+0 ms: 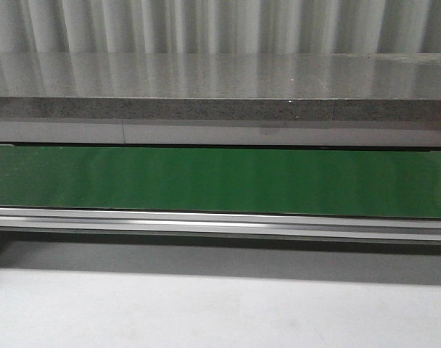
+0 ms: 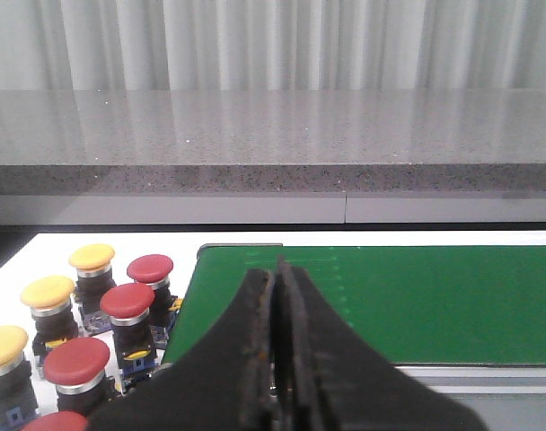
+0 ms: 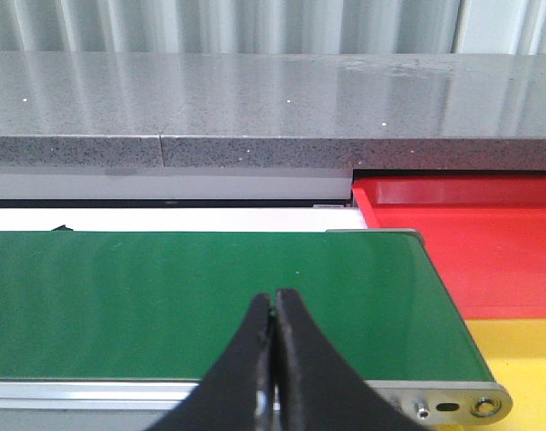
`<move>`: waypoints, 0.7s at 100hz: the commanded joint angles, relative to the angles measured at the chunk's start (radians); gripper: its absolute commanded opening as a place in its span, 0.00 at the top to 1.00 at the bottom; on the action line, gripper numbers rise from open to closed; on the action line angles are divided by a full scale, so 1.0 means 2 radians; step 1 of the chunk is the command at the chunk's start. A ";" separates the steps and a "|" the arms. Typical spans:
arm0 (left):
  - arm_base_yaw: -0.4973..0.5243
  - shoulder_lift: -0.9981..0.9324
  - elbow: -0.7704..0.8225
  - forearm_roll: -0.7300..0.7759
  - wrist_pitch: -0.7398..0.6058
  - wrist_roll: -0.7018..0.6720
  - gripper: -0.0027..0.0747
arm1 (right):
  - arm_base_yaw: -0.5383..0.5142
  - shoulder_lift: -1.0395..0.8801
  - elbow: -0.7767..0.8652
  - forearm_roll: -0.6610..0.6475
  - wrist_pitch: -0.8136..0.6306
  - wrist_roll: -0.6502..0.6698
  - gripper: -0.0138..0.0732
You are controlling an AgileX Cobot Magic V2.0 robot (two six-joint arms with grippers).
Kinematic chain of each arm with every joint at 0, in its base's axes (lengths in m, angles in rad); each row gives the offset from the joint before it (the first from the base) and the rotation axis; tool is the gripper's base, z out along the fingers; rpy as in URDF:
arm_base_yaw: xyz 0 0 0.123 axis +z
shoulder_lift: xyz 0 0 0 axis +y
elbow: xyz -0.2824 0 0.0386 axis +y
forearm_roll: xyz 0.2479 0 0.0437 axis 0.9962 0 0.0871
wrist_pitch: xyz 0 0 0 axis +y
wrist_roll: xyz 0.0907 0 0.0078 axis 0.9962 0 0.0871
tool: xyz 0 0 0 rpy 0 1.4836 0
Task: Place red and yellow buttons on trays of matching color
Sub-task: 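Move the left gripper over a red push button in the pile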
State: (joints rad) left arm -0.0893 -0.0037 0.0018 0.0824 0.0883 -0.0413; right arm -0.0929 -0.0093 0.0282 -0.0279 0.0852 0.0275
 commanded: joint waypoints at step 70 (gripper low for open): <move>-0.003 -0.018 0.022 -0.009 -0.044 0.001 0.99 | -0.001 -0.005 -0.010 0.000 -0.037 -0.005 0.92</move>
State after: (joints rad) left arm -0.0893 -0.0037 0.0018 0.0738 0.0883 -0.0413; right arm -0.0929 -0.0093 0.0282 -0.0279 0.0852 0.0275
